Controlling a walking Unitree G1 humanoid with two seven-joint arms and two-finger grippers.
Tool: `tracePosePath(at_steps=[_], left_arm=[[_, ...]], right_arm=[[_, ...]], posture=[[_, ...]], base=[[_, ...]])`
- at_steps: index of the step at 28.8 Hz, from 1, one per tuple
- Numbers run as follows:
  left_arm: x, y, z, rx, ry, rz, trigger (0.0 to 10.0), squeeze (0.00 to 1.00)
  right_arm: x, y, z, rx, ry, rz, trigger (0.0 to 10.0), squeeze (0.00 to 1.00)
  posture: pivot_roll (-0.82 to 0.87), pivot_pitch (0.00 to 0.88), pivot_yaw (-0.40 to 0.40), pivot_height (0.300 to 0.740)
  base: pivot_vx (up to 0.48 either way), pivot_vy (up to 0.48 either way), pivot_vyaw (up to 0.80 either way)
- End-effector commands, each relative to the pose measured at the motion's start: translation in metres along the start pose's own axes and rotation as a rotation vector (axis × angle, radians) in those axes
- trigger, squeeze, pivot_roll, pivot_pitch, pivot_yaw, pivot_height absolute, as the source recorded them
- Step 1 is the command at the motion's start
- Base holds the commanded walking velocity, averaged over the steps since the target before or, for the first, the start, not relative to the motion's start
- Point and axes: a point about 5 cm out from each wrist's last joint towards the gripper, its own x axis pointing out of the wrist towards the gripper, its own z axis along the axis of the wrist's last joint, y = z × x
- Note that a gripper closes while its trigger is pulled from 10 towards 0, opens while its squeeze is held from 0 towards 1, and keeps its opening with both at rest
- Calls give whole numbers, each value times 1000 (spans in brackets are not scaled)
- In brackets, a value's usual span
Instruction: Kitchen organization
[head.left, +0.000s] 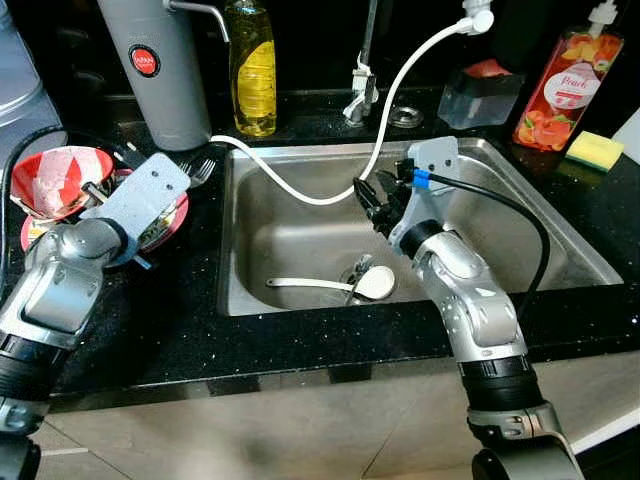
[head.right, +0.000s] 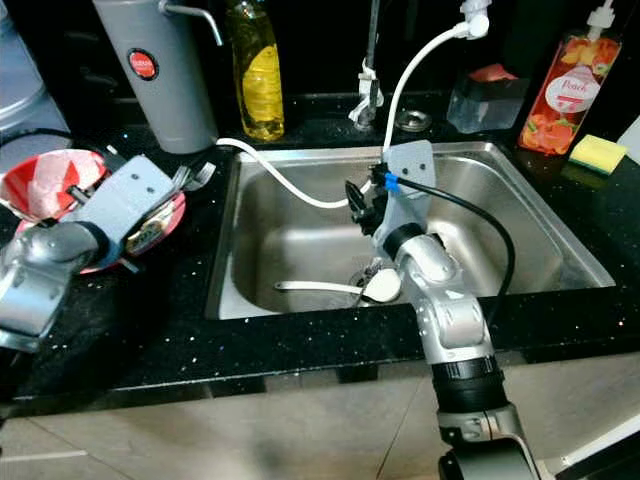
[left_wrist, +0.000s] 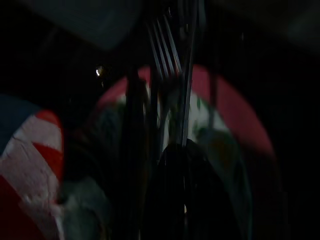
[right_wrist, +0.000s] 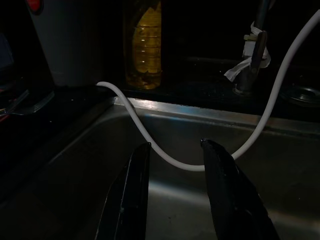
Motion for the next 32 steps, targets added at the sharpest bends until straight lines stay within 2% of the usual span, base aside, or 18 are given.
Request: tracePosePath(at_steps=[1,5,8,10,13,15,18,21,25,29,32], left_arm=[[-5,6,21,-47,-123,13,10000,0],[-7,4,26,-68,-155,-22,10000,0],[-14,0,39,-109,-253,-63,10000,0],[-19,-4,47,-130,-306,-107,10000,0],[-21,-7,49,-128,-323,-135,10000,0],[-34,-19,65,-139,-473,-226,10000,0],[-39,-25,69,-137,-521,-263,10000,0],[-37,-34,67,-88,-506,-283,10000,0],[-42,-40,73,-100,-552,-329,10000,0],[-42,-48,75,-100,-546,-373,10000,0],[-48,-57,81,-109,-603,-439,10000,0]], right_arm=[[0,1,11,68,-67,15,10000,0],[-3,4,26,223,-148,71,10000,0],[-5,8,34,333,-200,129,10000,0],[-6,13,37,386,-210,188,10000,0],[-7,17,39,412,-212,238,10000,0],[-11,24,44,501,-240,307,10000,0],[-12,26,44,551,-237,329,10000,0],[-13,27,45,625,-242,346,10000,0],[-14,26,48,690,-264,363,10000,0],[-16,27,48,747,-272,387,10000,0],[-18,28,47,761,-265,398,10000,0]], posture=[[209,0,11,740],[209,0,9,740],[210,0,6,740],[210,0,6,740],[211,0,4,740],[211,0,4,740],[208,0,3,740],[213,0,1,740],[209,0,3,740],[206,0,7,740],[210,0,5,740]], base=[[0,0,0],[0,0,0],[0,0,0],[0,0,0],[0,0,0],[0,0,0],[0,0,0],[0,0,0],[0,0,0],[0,0,0],[0,0,0]])
